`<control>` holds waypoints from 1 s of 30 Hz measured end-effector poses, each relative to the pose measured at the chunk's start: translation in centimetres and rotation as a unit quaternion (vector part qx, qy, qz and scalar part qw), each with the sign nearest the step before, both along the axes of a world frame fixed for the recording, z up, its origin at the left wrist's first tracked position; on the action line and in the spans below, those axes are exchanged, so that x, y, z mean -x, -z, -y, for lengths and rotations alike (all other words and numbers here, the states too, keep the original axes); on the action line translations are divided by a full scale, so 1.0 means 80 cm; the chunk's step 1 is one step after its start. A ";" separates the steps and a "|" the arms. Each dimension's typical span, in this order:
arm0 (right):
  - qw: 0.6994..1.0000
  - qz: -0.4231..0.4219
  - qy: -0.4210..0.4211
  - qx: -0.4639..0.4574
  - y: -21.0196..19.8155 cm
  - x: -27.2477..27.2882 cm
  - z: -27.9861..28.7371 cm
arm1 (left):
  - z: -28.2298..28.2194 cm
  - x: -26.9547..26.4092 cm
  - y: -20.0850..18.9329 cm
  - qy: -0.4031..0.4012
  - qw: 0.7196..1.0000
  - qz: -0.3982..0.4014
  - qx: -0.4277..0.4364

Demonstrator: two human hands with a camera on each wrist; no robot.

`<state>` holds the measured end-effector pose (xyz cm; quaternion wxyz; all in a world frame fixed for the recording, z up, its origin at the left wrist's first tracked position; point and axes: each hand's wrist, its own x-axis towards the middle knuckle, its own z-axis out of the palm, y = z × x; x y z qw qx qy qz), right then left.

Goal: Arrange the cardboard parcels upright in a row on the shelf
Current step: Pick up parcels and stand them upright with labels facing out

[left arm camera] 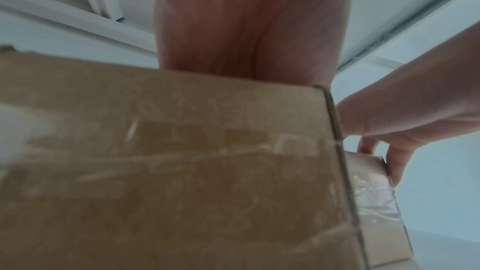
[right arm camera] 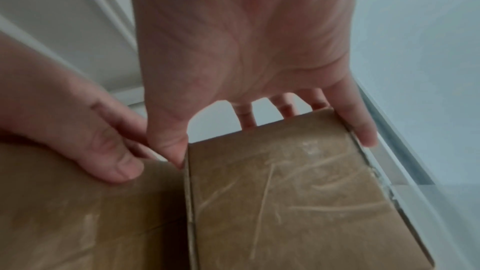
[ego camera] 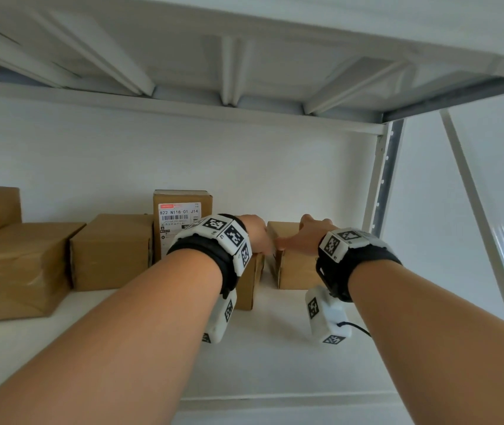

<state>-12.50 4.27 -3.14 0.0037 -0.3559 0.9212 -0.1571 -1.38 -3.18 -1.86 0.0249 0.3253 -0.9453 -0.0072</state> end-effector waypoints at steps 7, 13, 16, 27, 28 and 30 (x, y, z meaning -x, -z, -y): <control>0.996 -0.010 0.001 0.084 -0.039 0.003 -0.040 | -0.017 -0.006 -0.005 0.031 0.994 -0.078 -0.065; 0.988 -0.003 -0.017 0.156 -0.066 -0.004 -0.071 | -0.065 -0.001 -0.016 0.116 0.970 -0.188 -0.101; 0.984 -0.028 -0.018 0.174 -0.070 -0.007 -0.083 | -0.074 -0.002 -0.018 0.108 0.963 -0.220 -0.110; 0.976 0.008 -0.149 0.161 -0.063 -0.003 -0.122 | -0.083 -0.007 -0.019 0.036 0.898 -0.323 -0.296; 0.976 0.016 -0.164 0.144 -0.063 -0.003 -0.126 | -0.084 -0.007 -0.019 0.034 0.896 -0.324 -0.303; 0.975 0.027 -0.190 0.112 -0.066 -0.003 -0.135 | -0.084 -0.006 -0.020 0.033 0.894 -0.323 -0.309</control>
